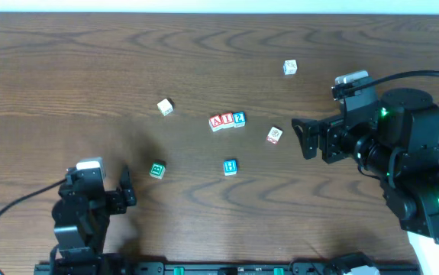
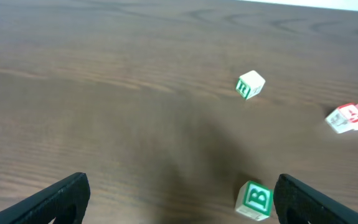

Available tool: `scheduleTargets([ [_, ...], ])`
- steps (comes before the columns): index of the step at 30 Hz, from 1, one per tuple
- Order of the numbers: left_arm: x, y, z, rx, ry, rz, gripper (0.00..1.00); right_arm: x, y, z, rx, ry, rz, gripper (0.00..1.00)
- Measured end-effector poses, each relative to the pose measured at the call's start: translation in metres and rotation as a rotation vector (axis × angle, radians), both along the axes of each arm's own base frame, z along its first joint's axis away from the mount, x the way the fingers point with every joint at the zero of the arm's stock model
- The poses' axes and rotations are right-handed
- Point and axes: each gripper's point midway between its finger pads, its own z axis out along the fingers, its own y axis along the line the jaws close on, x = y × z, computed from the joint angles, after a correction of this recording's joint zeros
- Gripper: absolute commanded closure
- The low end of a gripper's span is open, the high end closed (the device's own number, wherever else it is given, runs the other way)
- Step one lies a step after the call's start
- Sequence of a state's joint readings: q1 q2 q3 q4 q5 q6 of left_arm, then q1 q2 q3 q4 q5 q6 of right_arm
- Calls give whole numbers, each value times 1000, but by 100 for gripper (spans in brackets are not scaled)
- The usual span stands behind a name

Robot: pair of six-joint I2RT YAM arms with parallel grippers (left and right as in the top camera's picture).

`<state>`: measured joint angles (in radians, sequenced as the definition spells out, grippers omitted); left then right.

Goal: Spell out Ai2

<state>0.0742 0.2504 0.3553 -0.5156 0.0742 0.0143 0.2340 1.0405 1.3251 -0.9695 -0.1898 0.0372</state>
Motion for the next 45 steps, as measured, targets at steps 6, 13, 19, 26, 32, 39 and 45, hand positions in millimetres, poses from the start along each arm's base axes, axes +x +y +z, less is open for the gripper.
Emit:
scheduleTargets([
  [6, -4, 1, -30, -7, 3, 12, 5, 0, 0, 0, 0, 0, 0, 1],
  [13, -5, 3, -42, -1, -29, 21, 5, 0, 0, 0, 0, 0, 0, 1],
  [19, -5, 5, -41, 7, -59, 34, 5, 0, 0, 0, 0, 0, 0, 1],
  [26, -5, 8, -40, 15, -60, 47, 5, 0, 0, 0, 0, 0, 0, 1],
  [32, -5, 9, -40, 18, -60, 53, 5, 0, 0, 0, 0, 0, 0, 1],
  [39, -5, 9, -40, 18, -60, 53, 5, 0, 0, 0, 0, 0, 0, 1],
  [45, -5, 9, -40, 18, -60, 53, 5, 0, 0, 0, 0, 0, 0, 0],
])
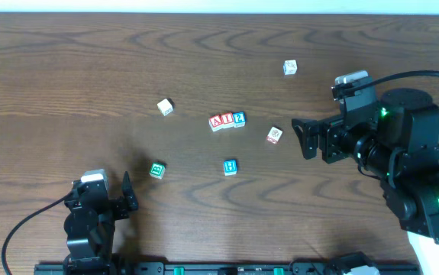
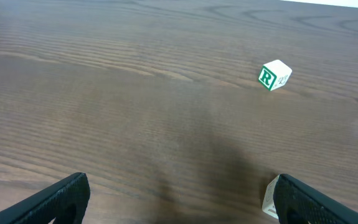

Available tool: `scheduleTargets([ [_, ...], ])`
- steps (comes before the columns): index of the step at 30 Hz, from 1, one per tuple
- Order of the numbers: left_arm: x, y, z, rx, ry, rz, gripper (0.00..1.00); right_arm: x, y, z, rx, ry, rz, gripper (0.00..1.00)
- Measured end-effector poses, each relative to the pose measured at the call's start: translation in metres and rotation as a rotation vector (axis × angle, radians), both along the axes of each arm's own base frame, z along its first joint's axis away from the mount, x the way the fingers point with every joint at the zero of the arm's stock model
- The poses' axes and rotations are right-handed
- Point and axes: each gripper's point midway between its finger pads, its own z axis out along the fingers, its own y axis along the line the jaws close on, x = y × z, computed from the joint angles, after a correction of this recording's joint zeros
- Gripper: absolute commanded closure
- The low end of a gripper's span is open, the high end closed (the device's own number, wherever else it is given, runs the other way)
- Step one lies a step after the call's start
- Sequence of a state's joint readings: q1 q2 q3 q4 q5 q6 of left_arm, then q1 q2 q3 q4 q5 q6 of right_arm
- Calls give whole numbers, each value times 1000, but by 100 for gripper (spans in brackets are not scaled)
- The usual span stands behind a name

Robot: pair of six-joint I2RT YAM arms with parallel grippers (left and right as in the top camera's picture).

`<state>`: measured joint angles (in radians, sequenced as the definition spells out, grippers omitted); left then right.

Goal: Spell out Ai2

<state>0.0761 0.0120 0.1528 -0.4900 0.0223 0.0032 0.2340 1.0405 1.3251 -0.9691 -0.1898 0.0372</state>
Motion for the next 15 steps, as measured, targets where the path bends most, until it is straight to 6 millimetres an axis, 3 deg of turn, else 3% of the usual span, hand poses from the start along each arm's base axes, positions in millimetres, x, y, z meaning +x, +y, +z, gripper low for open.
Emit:
scheduleTargets([
  [8, 0, 0, 0, 0, 0, 0, 5, -3, -3, -5, -17, 24, -7, 1],
  [15, 0, 0, 0, 0, 0, 0, 5, -5, -21, -17, -128, -48, 8, 1],
])
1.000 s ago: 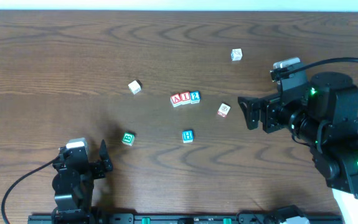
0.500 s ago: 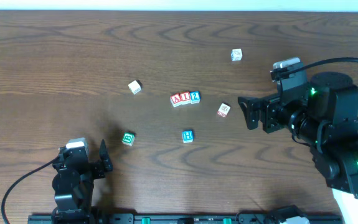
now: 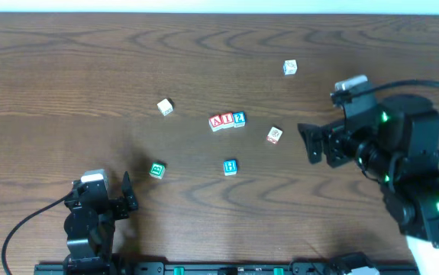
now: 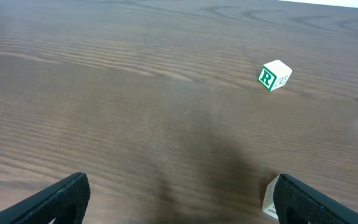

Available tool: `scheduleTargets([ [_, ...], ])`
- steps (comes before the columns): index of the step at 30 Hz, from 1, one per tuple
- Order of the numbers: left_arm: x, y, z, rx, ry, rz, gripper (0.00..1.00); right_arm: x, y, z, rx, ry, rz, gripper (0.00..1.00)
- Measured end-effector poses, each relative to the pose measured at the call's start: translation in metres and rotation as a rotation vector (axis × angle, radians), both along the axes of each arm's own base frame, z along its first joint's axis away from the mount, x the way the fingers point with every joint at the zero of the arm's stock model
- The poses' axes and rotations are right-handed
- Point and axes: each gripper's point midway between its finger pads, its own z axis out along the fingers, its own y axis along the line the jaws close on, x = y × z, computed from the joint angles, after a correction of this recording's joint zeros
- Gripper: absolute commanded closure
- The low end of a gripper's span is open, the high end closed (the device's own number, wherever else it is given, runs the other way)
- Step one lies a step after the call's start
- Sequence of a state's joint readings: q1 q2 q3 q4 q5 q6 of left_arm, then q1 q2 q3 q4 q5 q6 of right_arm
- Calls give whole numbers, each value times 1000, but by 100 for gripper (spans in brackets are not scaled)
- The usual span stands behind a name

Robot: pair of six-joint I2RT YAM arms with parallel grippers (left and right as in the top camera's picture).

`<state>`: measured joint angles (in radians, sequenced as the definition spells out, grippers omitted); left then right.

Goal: Spell out Ai2

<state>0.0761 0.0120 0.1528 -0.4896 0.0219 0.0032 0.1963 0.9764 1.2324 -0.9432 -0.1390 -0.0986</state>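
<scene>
Three blocks stand side by side in a row mid-table: a red A (image 3: 214,121), a red I (image 3: 226,120) and a blue 2 (image 3: 239,118). My left gripper (image 3: 129,192) is open near the table's front left, well short of the row. In the left wrist view my left gripper (image 4: 179,196) holds nothing, and a white block's corner (image 4: 269,199) shows just inside its right finger. My right gripper (image 3: 308,143) is open at the right of the row, apart from every block.
Loose blocks lie around the row: a green R block (image 3: 165,107) (image 4: 274,74), a green B block (image 3: 156,169), a blue H block (image 3: 230,166), a red-printed block (image 3: 274,135) and a far block (image 3: 290,67). The wooden table (image 3: 66,92) spreads to the left.
My right arm has shifted slightly to the right and toward the front, its gripper still open. My left arm and all the blocks have not moved.
First my left gripper stood open close to the green B block, which showed whole in the left wrist view. Then the left arm was farther back toward the front edge, with only that block's corner in view. The A, I, 2 row stood unchanged throughout.
</scene>
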Motion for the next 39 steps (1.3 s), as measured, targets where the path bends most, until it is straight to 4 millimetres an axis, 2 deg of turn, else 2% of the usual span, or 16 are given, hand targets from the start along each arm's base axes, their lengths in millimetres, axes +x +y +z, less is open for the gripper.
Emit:
scheduleTargets([
  [4, 0, 0, 0, 0, 0, 0, 5, -24, -23, -21, -49, -67, -30, 1],
  [8, 0, 0, 0, 0, -2, 1, 5, -50, -37, -44, -82, -153, -49, 1],
  [15, 0, 0, 0, 0, -1, 1, 5, -78, -55, -110, -111, -186, -114, 1],
  [24, 0, 0, 0, 0, -1, 1, 5, -92, -57, -165, -112, -187, -123, 1],
  [36, 0, 0, 0, 0, -1, 1, 5, -97, -54, -217, -106, -64, -101, 1],
  [39, 0, 0, 0, 0, -1, 1, 5, -95, -54, -223, -106, -61, -100, 1],
])
